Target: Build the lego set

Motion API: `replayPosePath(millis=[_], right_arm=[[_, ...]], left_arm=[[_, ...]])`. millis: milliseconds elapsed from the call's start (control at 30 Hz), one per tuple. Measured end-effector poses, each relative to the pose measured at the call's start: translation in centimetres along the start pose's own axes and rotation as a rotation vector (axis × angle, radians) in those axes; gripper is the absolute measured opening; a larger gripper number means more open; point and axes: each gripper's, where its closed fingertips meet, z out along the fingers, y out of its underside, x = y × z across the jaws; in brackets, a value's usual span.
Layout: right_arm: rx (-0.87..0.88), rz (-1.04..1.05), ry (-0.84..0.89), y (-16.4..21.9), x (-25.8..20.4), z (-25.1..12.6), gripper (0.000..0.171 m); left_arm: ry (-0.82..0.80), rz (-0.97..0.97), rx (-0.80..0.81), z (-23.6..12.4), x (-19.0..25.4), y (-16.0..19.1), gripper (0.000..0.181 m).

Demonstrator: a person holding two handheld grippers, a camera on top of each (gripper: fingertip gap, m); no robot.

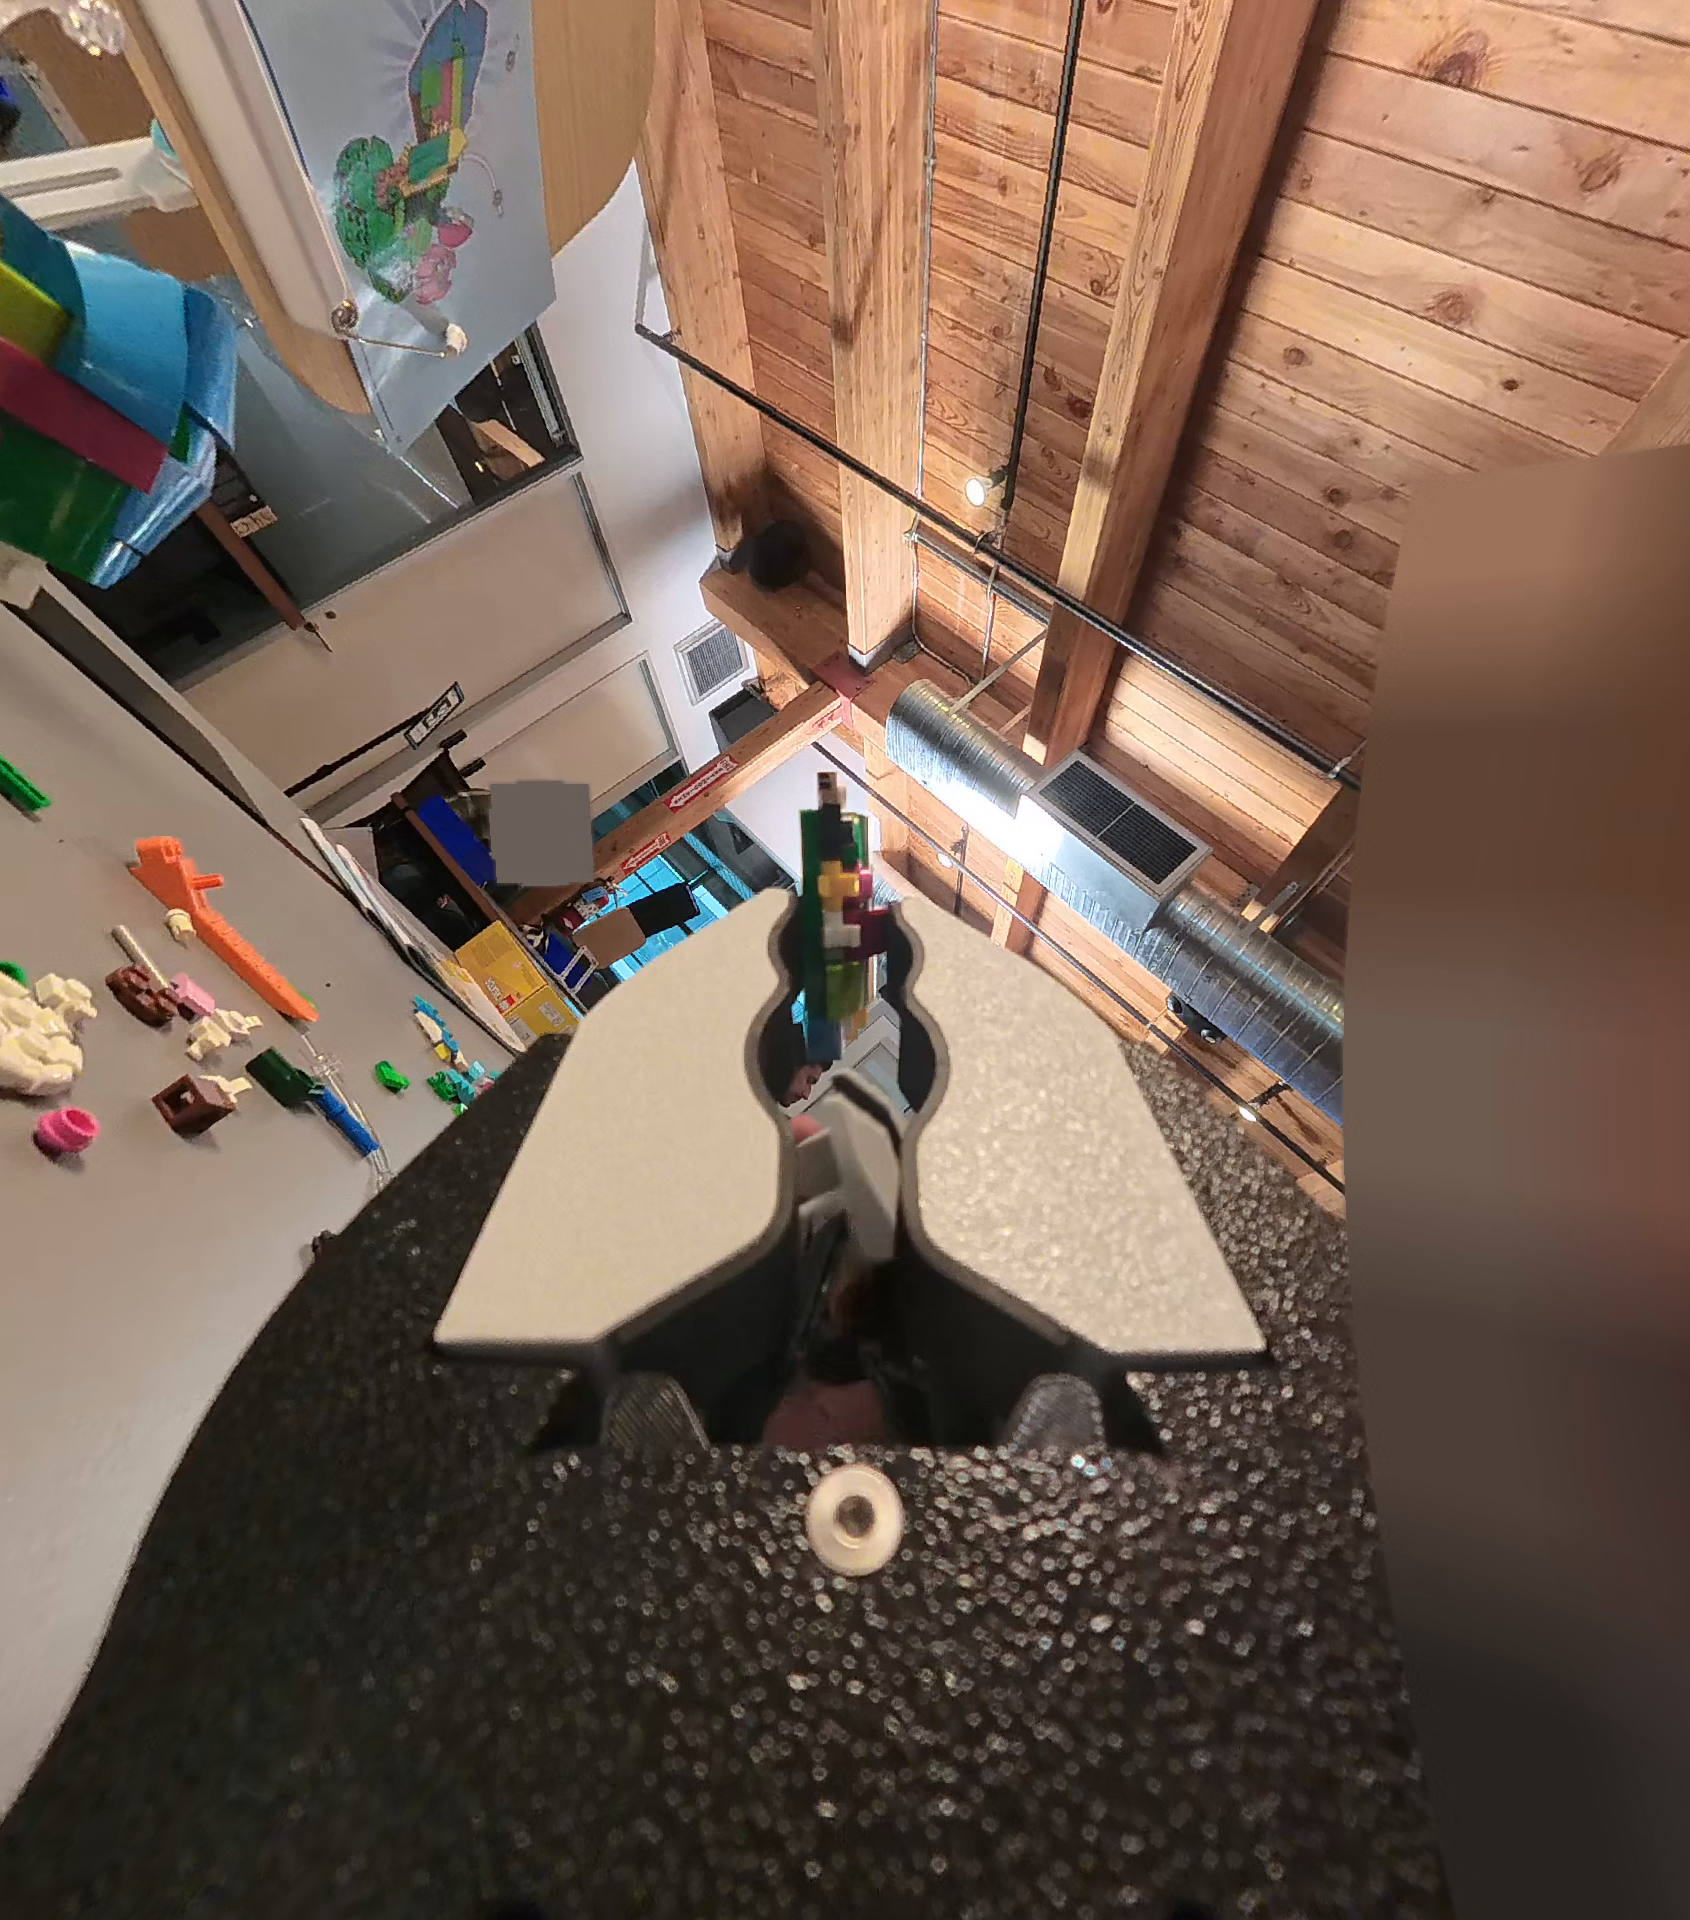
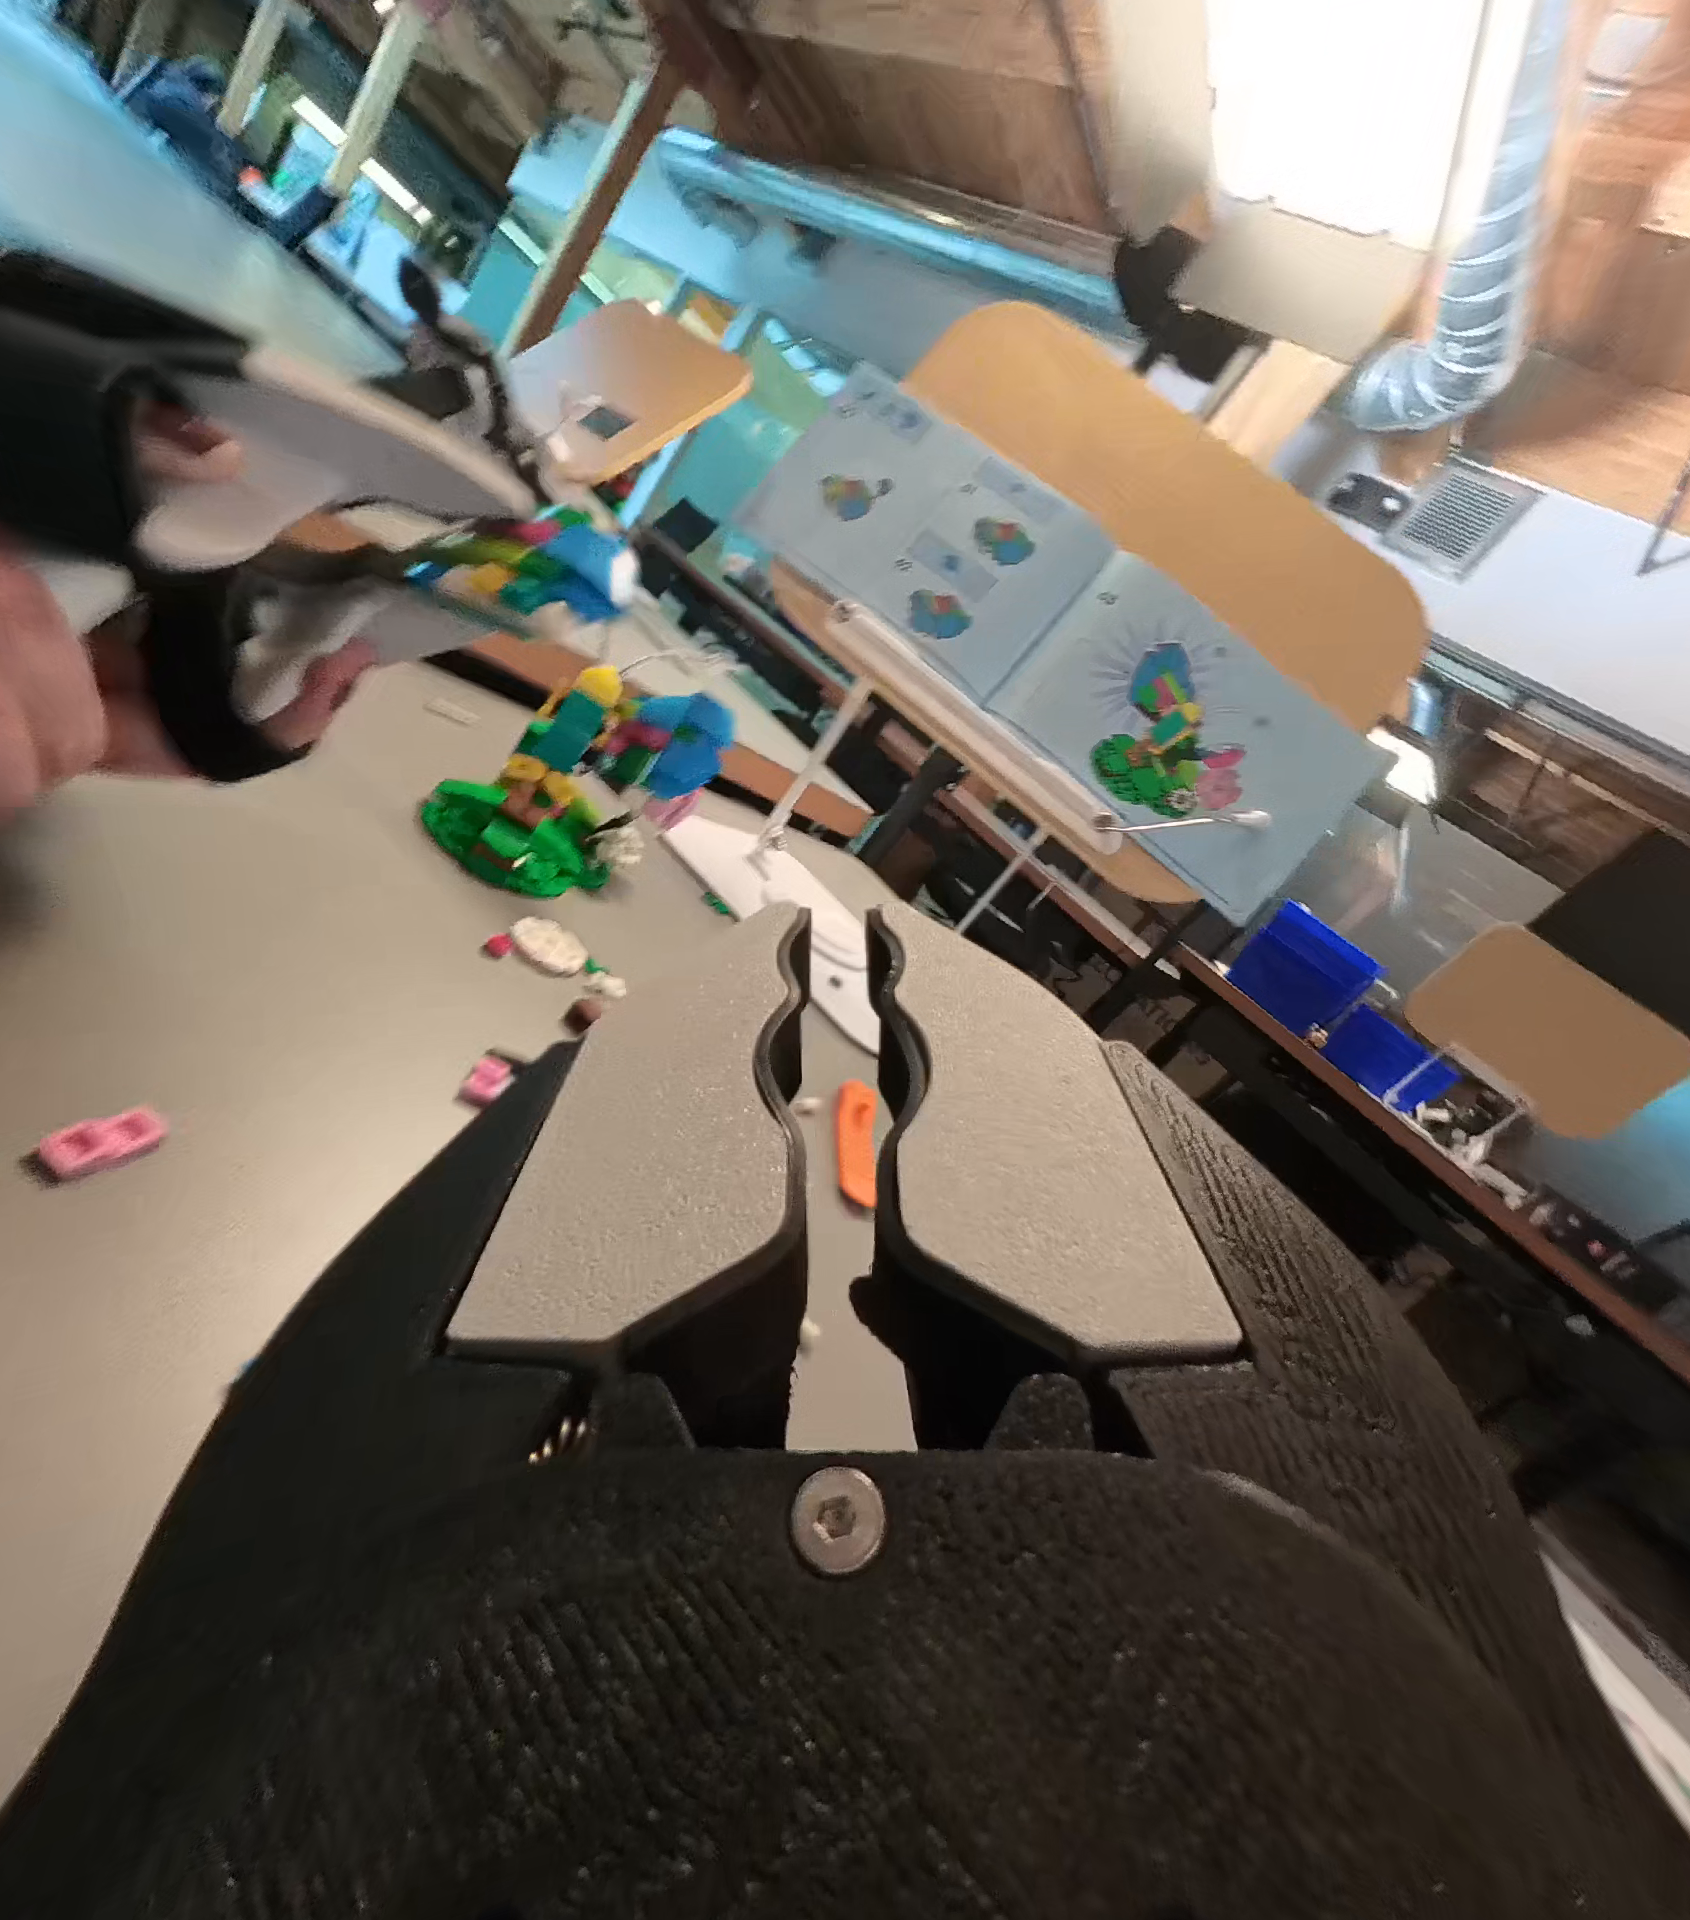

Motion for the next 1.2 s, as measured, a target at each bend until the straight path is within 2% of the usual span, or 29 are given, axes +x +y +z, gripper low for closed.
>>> replayPosePath(millis=[167, 200, 267, 333, 467, 600, 733, 867, 1000, 1200], right_arm=[[-0.033, 0.068, 0.317, -0.2, 11.8, -3.0, 0.01], [-0.05, 0.125, 0.327, 0.3, 13.4, -3.8, 0.01], [-0.115, 0.235, 0.236, 1.7, 14.4, -4.6, 0.015], [-0.254, 0.308, 0.01, 3.7, 12.4, -4.7, 0.016], [-0.576, 0.373, -0.537, 6.8, 4.6, -7.5, 0.018], [-0.762, 0.319, -0.796, 8.6, 0.1, -10.5, 0.019], [-0.874, 0.286, -0.898, 10.0, -2.1, -12.2, 0.019], [-0.777, 0.345, -0.994, 7.6, -4.4, -11.8, 0.018], [-0.732, 0.248, -1.003, 6.9, -6.4, -10.8, 0.029], [-0.698, 0.206, -1.008, 6.2, -7.0, -10.1, 0.029]], left_arm=[[0.0, -0.001, 0.0, 0.0, 0.0, 0.0, 0.014], [0.001, -0.001, -0.001, 0.0, 0.0, 0.0, 0.014], [0.001, -0.001, -0.001, 0.0, 0.0, 0.0, 0.014], [0.0, -0.002, 0.0, 0.0, 0.0, 0.0, 0.014], [-0.001, -0.003, 0.0, 0.0, 0.0, 0.0, 0.014], [-0.001, -0.004, 0.0, 0.0, 0.0, 0.0, 0.014], [0.0, -0.003, -0.001, 0.0, 0.0, 0.0, 0.014], [-0.001, -0.004, -0.001, 0.0, 0.0, 0.0, 0.014], [-0.001, -0.004, -0.001, 0.0, 0.0, 0.0, 0.014], [-0.002, -0.005, -0.001, 0.0, 0.0, 0.0, 0.014]])
